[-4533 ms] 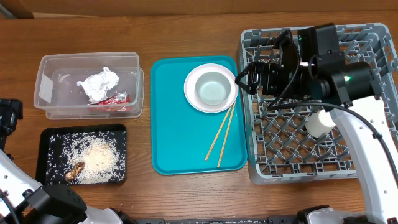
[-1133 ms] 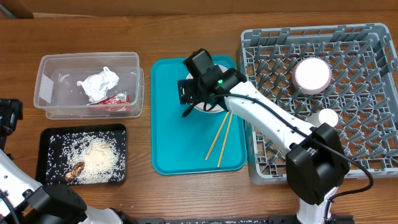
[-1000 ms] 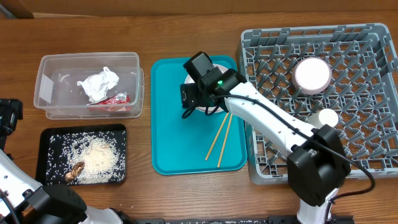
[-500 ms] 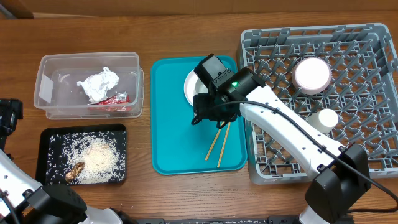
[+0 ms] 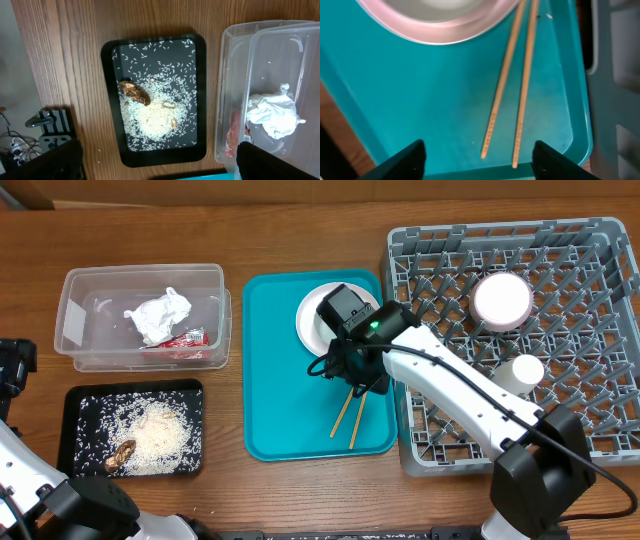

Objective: Sort waste into correct bins and load items into the dishwasher
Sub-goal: 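Lower the right gripper onto the wooden chopsticks on the teal tray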

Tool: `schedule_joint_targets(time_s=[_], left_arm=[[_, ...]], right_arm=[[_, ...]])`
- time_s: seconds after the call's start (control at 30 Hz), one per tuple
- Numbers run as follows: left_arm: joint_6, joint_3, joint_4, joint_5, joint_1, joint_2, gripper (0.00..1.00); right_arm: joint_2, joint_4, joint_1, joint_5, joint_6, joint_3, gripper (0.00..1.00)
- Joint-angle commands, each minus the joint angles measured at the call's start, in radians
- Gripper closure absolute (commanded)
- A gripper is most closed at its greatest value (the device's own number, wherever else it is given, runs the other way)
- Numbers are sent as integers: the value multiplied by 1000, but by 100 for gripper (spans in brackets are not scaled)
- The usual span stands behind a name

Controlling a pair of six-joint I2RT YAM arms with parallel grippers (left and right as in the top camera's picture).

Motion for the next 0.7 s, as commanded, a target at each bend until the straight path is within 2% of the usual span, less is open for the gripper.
schedule_joint_targets(time_s=[0.0, 0.03, 0.17, 0.23, 0.67], left_arm=[[-21, 13, 1, -10, 5, -8, 0], [-21, 13, 1, -10, 5, -8, 0], [-21, 13, 1, -10, 5, -8, 0], [-21, 13, 1, -10, 5, -8, 0], [-21, 13, 1, -10, 5, -8, 0]], right_arm=[[-16, 13, -1, 32, 51, -12, 23], [-16, 13, -1, 33, 51, -12, 19], [-16, 31, -3, 29, 51, -12, 14], [-16, 36, -3, 25, 51, -12, 0], [-16, 44, -2, 25, 82, -40, 5]])
